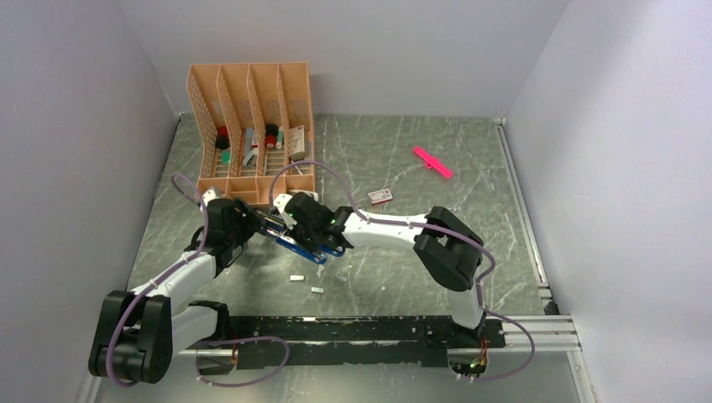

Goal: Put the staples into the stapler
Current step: Install the staple into the stapler.

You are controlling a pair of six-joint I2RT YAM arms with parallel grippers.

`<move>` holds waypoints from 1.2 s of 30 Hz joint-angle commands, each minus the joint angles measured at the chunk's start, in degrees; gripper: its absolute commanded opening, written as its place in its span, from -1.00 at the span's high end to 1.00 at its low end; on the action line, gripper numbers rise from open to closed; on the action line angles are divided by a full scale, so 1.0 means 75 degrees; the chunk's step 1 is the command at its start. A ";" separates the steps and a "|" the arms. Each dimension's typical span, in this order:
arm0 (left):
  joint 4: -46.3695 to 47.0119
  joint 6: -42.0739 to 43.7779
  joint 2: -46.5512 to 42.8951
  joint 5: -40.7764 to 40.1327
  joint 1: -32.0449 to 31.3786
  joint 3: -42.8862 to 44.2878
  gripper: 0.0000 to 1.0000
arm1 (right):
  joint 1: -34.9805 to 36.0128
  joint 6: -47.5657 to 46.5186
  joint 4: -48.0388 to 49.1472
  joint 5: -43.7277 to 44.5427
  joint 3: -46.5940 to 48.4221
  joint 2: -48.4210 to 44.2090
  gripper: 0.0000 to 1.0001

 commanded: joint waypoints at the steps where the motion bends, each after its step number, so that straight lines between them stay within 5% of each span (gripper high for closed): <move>1: 0.0232 0.0023 0.0048 -0.0080 -0.0057 0.0018 -0.52 | -0.0092 -0.0178 -0.0528 -0.0012 0.0193 0.0169 1.00; 36: 0.0213 0.0034 0.0014 -0.0095 -0.0066 0.0020 -0.52 | -0.0331 -0.0942 -0.2015 -0.0851 0.1512 0.1048 1.00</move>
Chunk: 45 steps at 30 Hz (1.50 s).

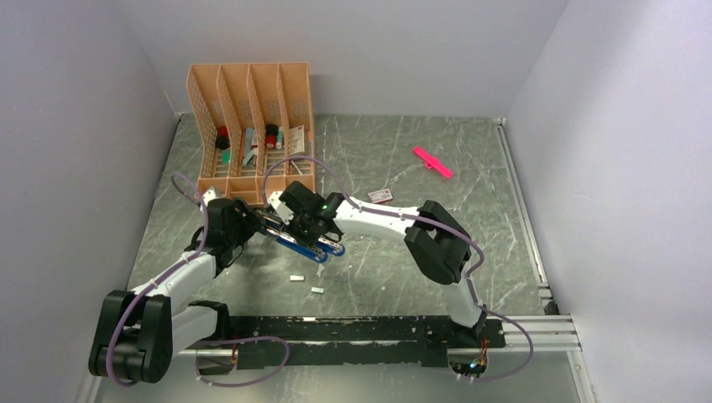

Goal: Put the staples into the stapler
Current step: Install the staple into the stapler.

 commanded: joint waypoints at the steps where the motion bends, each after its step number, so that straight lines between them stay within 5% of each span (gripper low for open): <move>1: 0.0199 0.0034 -0.0001 -0.0092 -0.0064 0.0015 -0.52 | -0.0025 -0.0148 -0.0507 -0.0107 0.0146 0.0363 1.00; 7: 0.0201 0.0034 -0.0001 -0.0094 -0.0063 0.0020 -0.52 | -0.0023 -0.0128 -0.0454 -0.0100 0.0060 0.0329 0.98; 20: 0.0185 0.0031 -0.0001 -0.0103 -0.0064 0.0026 -0.52 | -0.0153 0.0099 0.0308 -0.0315 -0.0562 -0.0285 0.58; 45: 0.0217 0.0034 0.0011 -0.0080 -0.0061 0.0043 -0.53 | -0.0340 0.0321 0.1308 -0.0577 -0.1237 -0.1049 0.33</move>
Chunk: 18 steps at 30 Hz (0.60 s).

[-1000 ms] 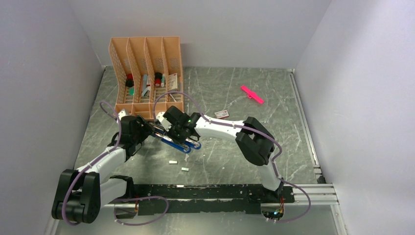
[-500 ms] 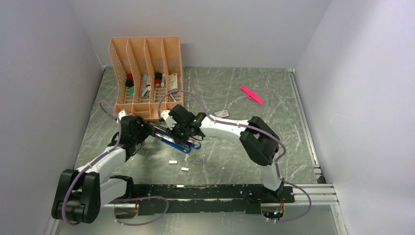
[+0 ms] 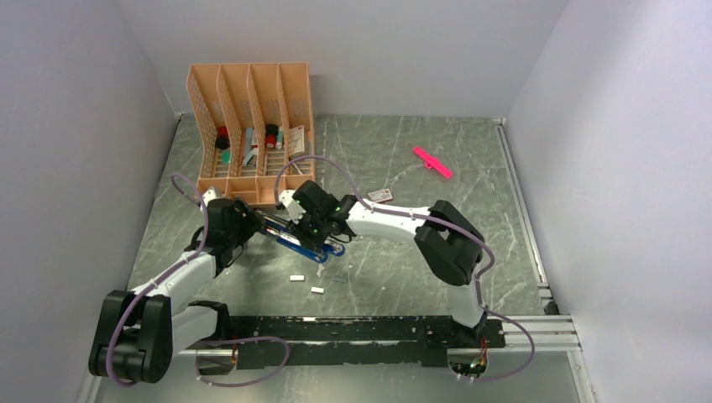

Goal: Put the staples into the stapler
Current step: Install the staple into the stapler, then adjust the staple in the stapler.

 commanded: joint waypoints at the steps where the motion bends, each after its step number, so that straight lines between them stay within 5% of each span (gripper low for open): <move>1: 0.0213 0.0034 0.0011 -0.0080 -0.0064 0.0038 -0.52 | -0.0059 0.0155 0.0687 0.0148 -0.0422 -0.0641 0.33; 18: -0.0082 -0.0020 -0.0098 -0.0056 -0.0066 0.0158 -0.53 | -0.0052 0.0776 0.3410 0.0914 -0.1527 -0.1062 0.34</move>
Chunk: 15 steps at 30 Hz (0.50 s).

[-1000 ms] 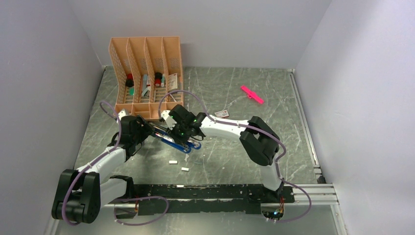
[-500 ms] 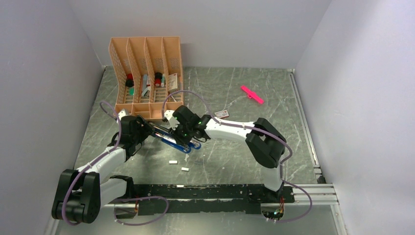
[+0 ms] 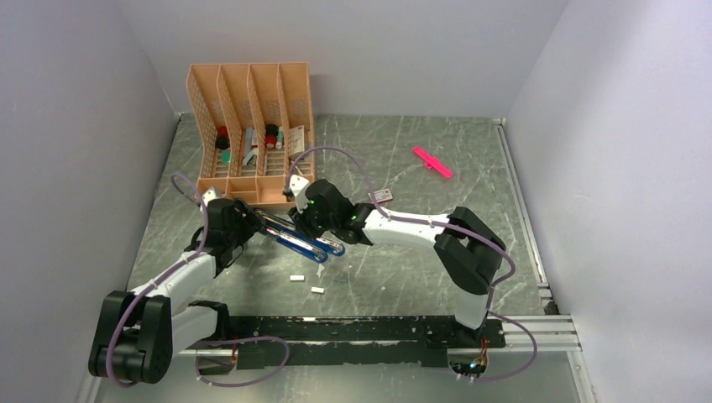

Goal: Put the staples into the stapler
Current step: Adjust the staple in the stapler.

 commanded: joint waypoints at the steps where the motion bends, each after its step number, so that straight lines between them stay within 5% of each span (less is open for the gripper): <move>1: 0.0001 0.0003 -0.0078 0.0043 -0.0066 0.0155 -0.53 | -0.0045 0.0208 0.0792 0.0200 -0.0013 0.0121 0.34; 15: 0.0247 0.0002 -0.0071 0.0379 -0.0066 0.0078 -0.55 | -0.0040 0.0227 0.0948 0.0411 0.0134 0.0507 0.41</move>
